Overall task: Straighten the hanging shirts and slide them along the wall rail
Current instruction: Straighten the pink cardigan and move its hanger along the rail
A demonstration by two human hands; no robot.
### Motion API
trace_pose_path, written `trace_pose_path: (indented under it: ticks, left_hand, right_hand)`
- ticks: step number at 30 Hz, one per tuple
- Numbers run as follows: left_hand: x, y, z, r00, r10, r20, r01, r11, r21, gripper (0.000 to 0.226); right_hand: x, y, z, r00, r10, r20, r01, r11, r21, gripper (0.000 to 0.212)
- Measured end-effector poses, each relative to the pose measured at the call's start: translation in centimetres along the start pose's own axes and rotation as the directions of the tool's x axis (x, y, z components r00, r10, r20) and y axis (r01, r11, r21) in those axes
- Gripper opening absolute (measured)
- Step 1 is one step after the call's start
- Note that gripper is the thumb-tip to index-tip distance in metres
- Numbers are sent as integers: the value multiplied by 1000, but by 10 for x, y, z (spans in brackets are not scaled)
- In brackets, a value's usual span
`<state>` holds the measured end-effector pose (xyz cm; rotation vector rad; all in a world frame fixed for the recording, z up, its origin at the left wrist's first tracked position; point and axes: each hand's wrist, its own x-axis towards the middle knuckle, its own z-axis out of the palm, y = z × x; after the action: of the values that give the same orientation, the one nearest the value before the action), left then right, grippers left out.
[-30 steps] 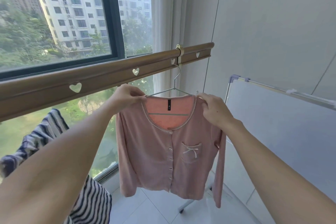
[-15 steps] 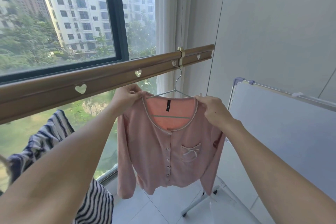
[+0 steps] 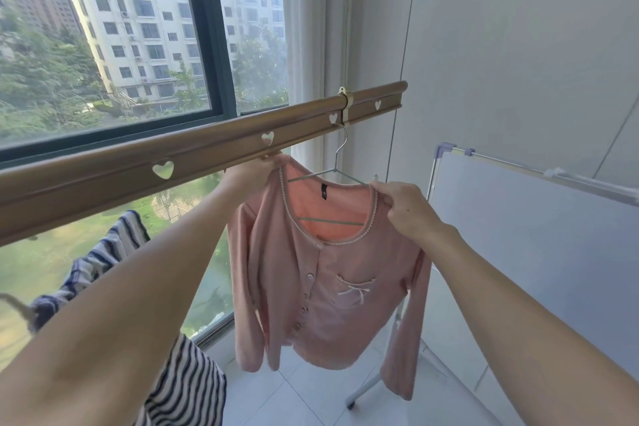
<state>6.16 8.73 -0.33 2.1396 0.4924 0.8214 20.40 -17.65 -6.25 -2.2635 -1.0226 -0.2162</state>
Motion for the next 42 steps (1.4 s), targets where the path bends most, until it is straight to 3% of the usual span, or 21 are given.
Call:
trace_pose_path:
  ticks: [4,7,12,14,17,24,28,33,37,39,42]
  left_hand:
    - [-8,7,13,971,63,232,-109,975,192,19]
    - [-10,3,9,946,103,307,-170,965,199,16]
    - [-9,-27,-21,959,-51,280,-14,974,227,23]
    - [-14,-41,-34,929,-122,349,24,961,274,16]
    - [-24,-57,-42,855,-226,466,57,935,350,29]
    - [-34,-76,-16,904,-259,339,72,876,478,35]
    - [-32,-80,-20,947,-172,270,13,862,506,32]
    - [-21,-68,-33,999,-22,43,0,889,457,28]
    - [-15,-54,-34,995,-40,-92,65,954,293,29]
    - [-15,-50,-34,998,-62,-32,69,940,333,28]
    - [-17,-49,-37,964,-169,206,50,875,482,34]
  right_hand:
    - [-4,-1,-5,1000,3,-13,-4,999,-43,76]
    - [-8,-3,-11,999,3,-53,-11,990,-142,78]
    - [-14,-5,-18,992,-6,-128,-18,982,-185,77]
    - [-15,-3,-18,991,9,-136,-37,978,-205,76]
    - [-15,-1,-18,990,36,-140,-66,974,-216,74]
    - [-21,-9,-19,987,46,-152,-80,972,-222,71]
    - [-23,-12,-20,988,45,-146,-75,975,-208,67]
    - [-22,-16,-17,988,31,-150,-60,980,-191,68]
    - [-19,-15,-12,991,34,-130,-55,986,-158,70]
    - [-20,-14,-9,991,38,-126,-53,992,-117,72]
    - [-23,-15,-7,991,44,-125,-57,994,-95,73]
